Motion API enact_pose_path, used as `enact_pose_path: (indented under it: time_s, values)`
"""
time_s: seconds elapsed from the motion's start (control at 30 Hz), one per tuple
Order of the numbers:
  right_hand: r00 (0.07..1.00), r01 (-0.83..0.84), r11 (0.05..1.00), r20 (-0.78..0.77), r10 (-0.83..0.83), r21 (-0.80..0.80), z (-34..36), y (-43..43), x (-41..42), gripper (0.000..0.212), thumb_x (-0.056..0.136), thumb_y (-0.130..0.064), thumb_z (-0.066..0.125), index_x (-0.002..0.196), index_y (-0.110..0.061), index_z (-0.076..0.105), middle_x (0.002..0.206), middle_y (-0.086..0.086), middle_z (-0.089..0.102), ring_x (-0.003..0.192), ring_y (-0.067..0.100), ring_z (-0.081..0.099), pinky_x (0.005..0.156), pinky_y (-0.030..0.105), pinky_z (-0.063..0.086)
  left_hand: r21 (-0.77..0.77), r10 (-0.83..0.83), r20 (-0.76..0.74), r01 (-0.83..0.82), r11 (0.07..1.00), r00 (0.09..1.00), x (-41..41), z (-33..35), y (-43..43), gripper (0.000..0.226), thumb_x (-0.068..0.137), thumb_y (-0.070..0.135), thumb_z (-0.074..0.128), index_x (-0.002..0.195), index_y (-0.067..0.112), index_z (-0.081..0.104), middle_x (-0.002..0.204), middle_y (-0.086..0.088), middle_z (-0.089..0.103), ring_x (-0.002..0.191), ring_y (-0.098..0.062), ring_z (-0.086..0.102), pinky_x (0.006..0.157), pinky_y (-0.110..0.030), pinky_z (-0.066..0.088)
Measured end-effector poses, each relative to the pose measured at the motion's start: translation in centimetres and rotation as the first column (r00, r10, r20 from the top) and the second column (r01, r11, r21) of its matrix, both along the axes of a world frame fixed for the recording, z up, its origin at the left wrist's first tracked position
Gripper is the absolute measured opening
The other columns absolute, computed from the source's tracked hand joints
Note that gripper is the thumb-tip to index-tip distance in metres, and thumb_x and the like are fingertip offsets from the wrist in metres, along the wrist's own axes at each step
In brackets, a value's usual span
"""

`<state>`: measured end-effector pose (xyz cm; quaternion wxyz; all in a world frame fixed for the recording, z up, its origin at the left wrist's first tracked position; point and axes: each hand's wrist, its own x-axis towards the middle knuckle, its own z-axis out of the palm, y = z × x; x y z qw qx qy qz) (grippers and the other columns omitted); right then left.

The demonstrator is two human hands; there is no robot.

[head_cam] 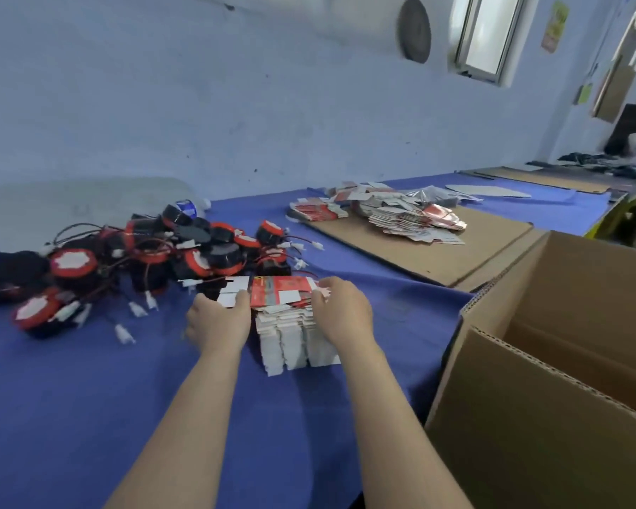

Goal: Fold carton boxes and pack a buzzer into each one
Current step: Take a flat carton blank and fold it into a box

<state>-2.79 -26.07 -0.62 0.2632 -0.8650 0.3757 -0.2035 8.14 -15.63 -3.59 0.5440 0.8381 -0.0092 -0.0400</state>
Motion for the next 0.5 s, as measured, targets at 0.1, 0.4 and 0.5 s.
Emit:
enact_pose_path:
  time_s: [0.1, 0.4, 0.5]
  values:
    - [0.990, 0.000, 0.999, -0.144, -0.006, -0.042, -0.5, 0.3, 0.8, 0.030, 0.097, -0.026, 0.039, 0.102, -0.020, 0.068, 0.102, 0.003, 0.067, 0.109, 0.026, 0.055, 0.114, 0.056, 0.009, -0.164, -0.032, -0.105, 0.015, 0.986, 0.994, 0.5, -0.8, 0.0, 0.038, 0.089, 0.031, 0.062, 0.108, -0.002, 0.063, 0.078, -0.012, 0.060, 0.088, -0.037, 0.059, 0.073, -0.039, 0.048]
    - [0.998, 0.057, 0.996, 0.041, -0.054, -0.071, 1.7, 1.3, 1.8, 0.042, 0.099, -0.036, 0.042, 0.136, -0.016, 0.046, 0.144, 0.005, 0.042, 0.138, 0.026, 0.029, 0.115, 0.054, 0.011, -0.429, 0.192, 0.256, -0.067, 0.901, 0.947, 1.8, 3.2, 3.2, 0.019, 0.094, 0.017, 0.048, 0.080, 0.005, 0.049, 0.074, -0.005, 0.056, 0.075, -0.031, 0.057, 0.063, -0.038, 0.049]
    - [0.931, -0.026, 0.998, 0.361, 0.048, -0.065, 3.2, 3.2, 3.3, 0.052, 0.098, -0.033, 0.047, 0.143, -0.009, 0.036, 0.148, 0.008, 0.039, 0.139, 0.025, 0.029, 0.114, 0.046, 0.022, -0.392, 0.150, 0.418, 0.029, 0.919, 0.896, 2.2, 5.3, 5.6, 0.023, 0.096, 0.018, 0.048, 0.074, 0.009, 0.047, 0.068, -0.001, 0.053, 0.070, -0.027, 0.052, 0.065, -0.035, 0.042]
